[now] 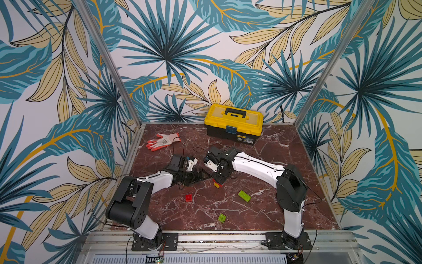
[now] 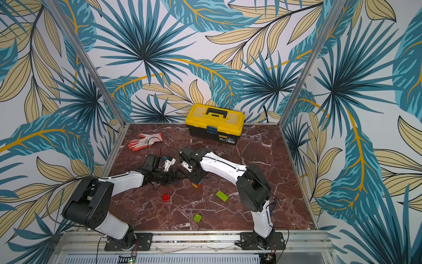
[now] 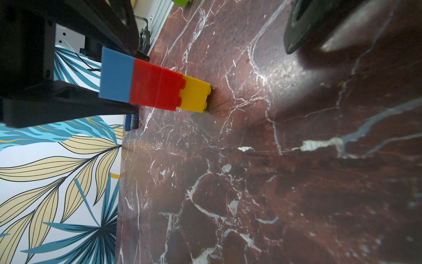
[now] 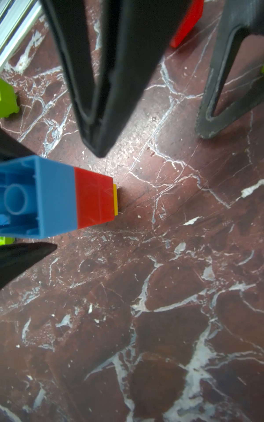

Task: Assemble a carrot with lego
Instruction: Assemble the lego brick with the lego brick, then pick up the lego brick from the center of the board.

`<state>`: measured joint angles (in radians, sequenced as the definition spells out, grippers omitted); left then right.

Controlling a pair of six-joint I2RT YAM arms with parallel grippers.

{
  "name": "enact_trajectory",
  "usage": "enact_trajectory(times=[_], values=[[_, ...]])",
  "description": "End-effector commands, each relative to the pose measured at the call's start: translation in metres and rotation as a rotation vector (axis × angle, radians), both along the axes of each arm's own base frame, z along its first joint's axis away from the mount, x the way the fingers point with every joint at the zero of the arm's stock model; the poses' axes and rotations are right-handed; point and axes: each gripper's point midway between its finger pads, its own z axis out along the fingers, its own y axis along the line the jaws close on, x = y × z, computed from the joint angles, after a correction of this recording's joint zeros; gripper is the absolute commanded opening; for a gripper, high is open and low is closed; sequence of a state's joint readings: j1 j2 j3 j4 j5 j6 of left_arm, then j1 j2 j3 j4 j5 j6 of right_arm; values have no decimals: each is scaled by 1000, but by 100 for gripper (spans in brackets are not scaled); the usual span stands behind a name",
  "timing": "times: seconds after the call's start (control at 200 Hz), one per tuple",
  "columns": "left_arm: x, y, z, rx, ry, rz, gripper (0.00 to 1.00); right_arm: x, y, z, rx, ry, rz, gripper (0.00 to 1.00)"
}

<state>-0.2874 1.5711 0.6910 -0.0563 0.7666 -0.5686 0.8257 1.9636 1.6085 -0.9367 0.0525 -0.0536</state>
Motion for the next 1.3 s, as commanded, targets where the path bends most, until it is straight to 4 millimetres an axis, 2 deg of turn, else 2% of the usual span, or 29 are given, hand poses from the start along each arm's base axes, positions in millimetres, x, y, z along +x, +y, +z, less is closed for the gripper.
enact_trajectory(times=[0.0,0.105,0.22,0.365,0.416,0.486,0.611,0.761,0.871,0.936,1.036,1.156,1.292], values=[[9,-3,9,-6,-40,-6,99,2,-2,9,3,-15,3,52],[10,-3,9,-6,-41,-5,99,5,2,18,26,-27,8,58],[10,-2,8,-4,-39,-4,100,5,5,33,67,-56,10,72],[10,-2,10,-1,-44,0,99,3,-7,70,114,-140,-20,88],[10,-1,12,0,-53,5,99,0,-16,82,126,-171,-54,99],[10,0,18,-1,-73,11,99,-10,-27,91,157,-187,-82,100],[9,4,34,2,-119,43,99,-20,-50,93,173,-210,-209,99],[-4,8,59,-17,-163,65,99,-30,-78,101,170,-233,-365,99],[-19,13,71,5,-177,78,99,-48,-91,98,101,-213,-423,99],[-28,17,77,20,-181,87,99,-60,-84,94,131,-236,-434,100],[-41,26,82,59,-184,93,99,-78,-81,83,171,-219,-603,99],[-51,35,86,96,-192,103,100,-112,-55,68,158,-229,-655,99],[-58,43,80,126,-181,125,99,-142,-26,38,179,-150,-788,99]])
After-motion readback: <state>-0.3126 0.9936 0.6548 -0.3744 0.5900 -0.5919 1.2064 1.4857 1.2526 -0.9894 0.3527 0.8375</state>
